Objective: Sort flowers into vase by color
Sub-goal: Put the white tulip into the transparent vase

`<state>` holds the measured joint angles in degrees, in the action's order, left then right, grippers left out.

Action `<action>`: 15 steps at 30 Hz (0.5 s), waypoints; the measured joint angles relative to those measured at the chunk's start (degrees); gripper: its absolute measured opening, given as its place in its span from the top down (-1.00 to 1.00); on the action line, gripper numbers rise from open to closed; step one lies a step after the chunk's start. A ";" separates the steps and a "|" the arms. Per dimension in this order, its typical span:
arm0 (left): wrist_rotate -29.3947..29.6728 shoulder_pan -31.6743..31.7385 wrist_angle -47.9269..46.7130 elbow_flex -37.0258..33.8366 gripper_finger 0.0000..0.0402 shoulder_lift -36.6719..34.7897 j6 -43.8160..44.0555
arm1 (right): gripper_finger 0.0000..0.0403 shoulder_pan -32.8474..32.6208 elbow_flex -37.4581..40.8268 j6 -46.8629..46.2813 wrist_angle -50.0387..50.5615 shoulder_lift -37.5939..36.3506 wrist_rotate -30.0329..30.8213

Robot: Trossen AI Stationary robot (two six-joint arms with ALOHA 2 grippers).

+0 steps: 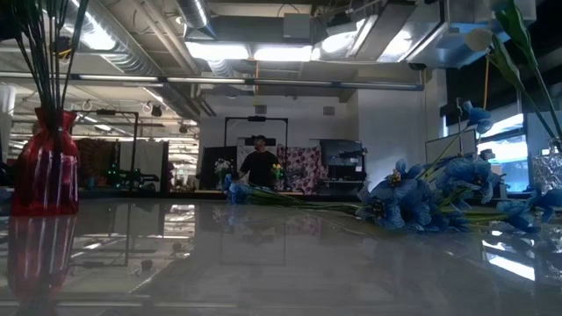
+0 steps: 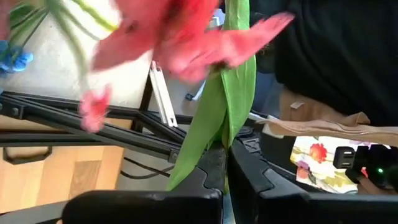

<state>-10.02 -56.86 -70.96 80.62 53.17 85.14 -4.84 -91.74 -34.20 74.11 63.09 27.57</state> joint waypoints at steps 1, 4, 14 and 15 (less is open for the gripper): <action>0.00 0.00 0.08 0.00 0.99 -0.13 -0.06 | -0.49 0.00 0.00 0.02 0.13 0.07 0.02; 0.82 0.00 0.33 0.00 0.99 -0.40 -0.42 | -0.49 0.00 0.00 0.02 0.76 0.08 0.03; 8.67 0.00 3.71 0.00 0.99 0.40 -3.64 | -0.49 0.00 0.00 0.02 1.15 0.07 0.07; 8.78 -0.04 4.78 0.00 0.99 0.69 -3.65 | -0.49 0.00 0.00 0.04 1.26 0.07 0.07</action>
<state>-1.24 -56.90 -66.18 80.62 53.85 81.50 -4.84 -91.74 -34.15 75.37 63.16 27.64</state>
